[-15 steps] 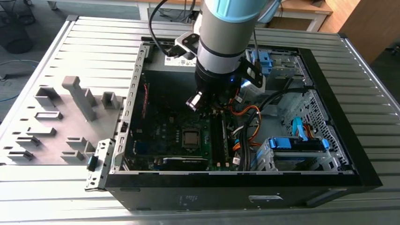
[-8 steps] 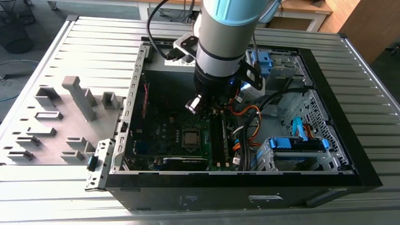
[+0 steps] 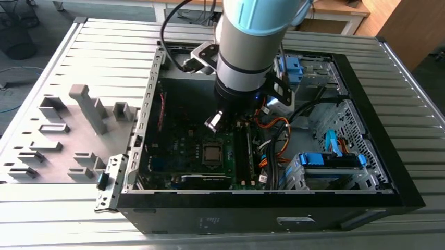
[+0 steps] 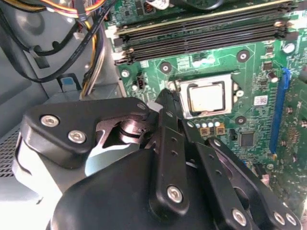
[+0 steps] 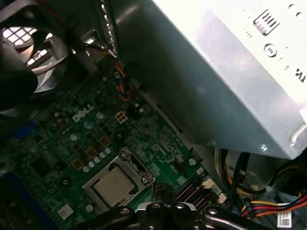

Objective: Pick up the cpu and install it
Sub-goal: 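Install the first cpu locking lever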

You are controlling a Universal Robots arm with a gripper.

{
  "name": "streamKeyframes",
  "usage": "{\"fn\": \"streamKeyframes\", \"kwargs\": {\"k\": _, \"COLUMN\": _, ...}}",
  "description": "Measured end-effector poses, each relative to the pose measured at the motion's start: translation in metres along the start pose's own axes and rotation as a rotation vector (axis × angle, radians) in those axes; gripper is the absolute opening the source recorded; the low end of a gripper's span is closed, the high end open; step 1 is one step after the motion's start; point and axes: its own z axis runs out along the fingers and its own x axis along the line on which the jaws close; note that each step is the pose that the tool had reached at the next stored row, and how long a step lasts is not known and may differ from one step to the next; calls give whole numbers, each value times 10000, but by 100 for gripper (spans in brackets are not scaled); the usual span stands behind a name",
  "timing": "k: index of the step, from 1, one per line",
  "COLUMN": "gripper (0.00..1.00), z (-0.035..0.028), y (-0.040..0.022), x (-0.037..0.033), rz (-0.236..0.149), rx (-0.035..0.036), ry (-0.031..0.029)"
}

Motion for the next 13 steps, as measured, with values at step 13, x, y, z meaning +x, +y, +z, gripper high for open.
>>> {"fn": "streamKeyframes", "kwargs": {"k": 13, "gripper": 11, "z": 83, "y": -60, "x": 63, "rz": -285, "rx": -5, "ry": 53}}
